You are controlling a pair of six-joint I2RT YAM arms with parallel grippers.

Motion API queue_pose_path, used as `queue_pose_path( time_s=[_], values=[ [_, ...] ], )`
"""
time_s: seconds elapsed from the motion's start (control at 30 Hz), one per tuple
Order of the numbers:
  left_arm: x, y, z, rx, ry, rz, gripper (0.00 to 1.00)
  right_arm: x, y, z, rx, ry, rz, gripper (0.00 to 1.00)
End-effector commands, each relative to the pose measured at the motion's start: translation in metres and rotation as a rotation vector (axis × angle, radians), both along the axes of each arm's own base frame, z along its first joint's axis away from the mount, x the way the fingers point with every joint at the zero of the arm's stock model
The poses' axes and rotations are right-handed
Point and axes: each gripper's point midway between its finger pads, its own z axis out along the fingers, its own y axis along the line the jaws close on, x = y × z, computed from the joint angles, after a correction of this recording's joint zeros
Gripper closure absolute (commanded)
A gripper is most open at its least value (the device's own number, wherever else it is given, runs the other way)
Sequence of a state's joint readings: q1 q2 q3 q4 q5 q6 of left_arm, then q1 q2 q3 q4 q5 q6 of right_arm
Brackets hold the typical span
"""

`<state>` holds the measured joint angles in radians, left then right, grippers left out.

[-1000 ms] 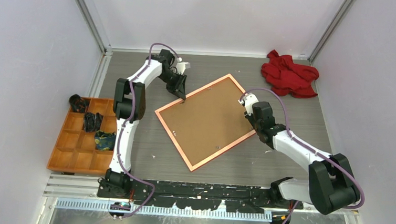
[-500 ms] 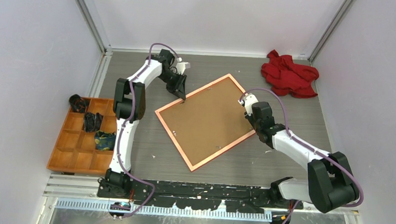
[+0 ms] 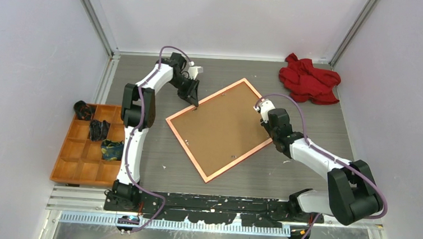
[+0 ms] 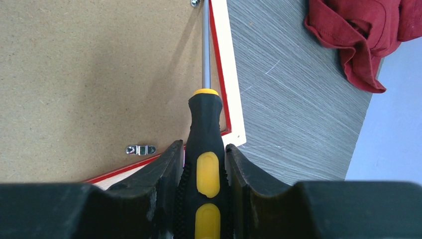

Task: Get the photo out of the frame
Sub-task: Release the photo frame item from the photo frame.

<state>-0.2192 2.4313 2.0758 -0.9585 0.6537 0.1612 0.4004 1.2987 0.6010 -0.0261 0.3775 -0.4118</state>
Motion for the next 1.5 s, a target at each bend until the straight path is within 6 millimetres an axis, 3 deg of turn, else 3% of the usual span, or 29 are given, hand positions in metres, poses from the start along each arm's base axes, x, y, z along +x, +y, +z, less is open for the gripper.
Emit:
queue_pose_path(
  time_s=[0.0,1.47],
  values=[
    [0.0008,0.0159,-0.0286,0.06,0.047,0.033,0.91,0.0157,0.0073,0.0161,0.027,-0.079,-0.012,0.99],
    [0.0015,0.0172,-0.0273,0.048,0.048,0.04,0.91,0.019,0.0053,0.0156,0.002,-0.093,-0.025,0.99]
  ],
)
